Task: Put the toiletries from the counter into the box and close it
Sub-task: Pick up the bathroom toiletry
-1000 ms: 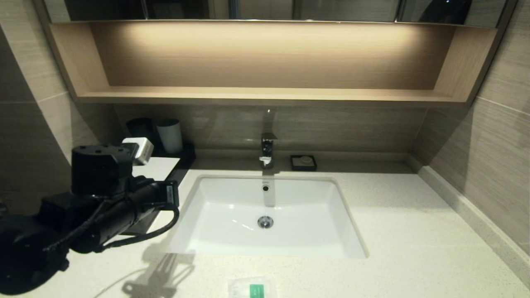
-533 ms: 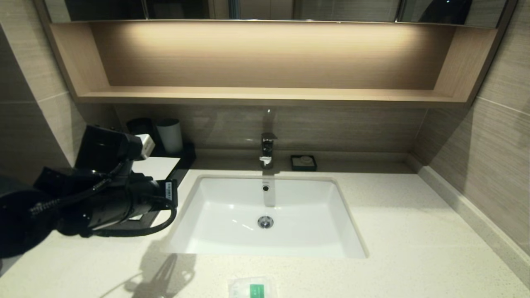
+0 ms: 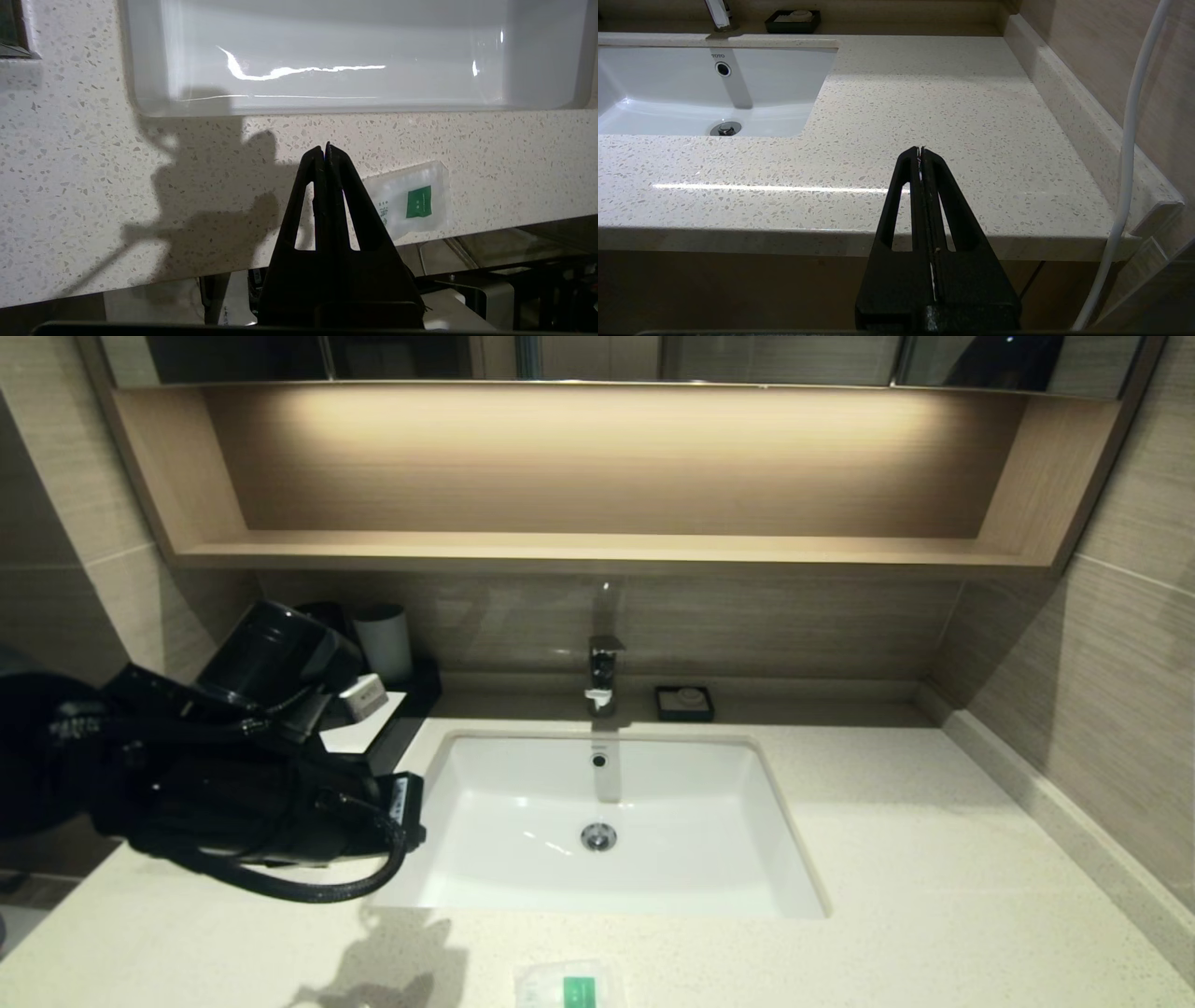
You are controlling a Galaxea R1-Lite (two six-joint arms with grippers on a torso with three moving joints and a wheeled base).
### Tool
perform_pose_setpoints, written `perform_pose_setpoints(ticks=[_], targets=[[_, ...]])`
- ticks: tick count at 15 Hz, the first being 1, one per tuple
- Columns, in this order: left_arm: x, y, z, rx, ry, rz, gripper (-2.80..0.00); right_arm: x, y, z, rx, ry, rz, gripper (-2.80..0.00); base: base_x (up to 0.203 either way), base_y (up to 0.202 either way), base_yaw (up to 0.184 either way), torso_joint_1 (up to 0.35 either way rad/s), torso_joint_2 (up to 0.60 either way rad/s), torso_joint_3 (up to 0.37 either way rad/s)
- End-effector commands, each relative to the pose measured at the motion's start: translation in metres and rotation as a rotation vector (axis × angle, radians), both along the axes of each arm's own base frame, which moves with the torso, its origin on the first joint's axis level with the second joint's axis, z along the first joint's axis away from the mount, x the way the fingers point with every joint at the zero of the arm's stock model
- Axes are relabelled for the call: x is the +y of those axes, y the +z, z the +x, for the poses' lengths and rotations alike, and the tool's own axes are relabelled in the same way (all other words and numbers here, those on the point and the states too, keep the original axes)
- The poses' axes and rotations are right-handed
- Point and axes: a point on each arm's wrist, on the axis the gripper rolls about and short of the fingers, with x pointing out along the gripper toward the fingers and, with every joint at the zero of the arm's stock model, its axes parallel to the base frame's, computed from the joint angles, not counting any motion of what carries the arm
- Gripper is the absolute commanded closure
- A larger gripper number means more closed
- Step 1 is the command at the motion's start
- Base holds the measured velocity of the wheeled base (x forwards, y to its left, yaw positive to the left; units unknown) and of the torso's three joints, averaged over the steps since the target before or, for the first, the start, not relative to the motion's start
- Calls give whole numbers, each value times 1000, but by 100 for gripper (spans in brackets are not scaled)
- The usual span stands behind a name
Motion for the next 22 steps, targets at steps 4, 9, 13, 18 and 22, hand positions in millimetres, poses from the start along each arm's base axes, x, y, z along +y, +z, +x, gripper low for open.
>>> perform_pose_setpoints(ticks=[4,9,13,18,22], targets=[[-9,-10,0,92,-95,-67,0,0,0,0,2,0,0,0,0,0,0,0,0,0],[-34,-17,-15,178,-185,-25,-280,0,0,0,2,0,0,0,0,0,0,0,0,0],[-44,-22,-22,213,-217,26,-280,0,0,0,2,0,0,0,0,0,0,0,0,0],[-54,-19,-20,160,-248,101,-280,0,0,0,2,1,0,0,0,0,0,0,0,0],[-54,-9,-23,147,-263,96,-280,0,0,0,2,0,0,0,0,0,0,0,0,0]])
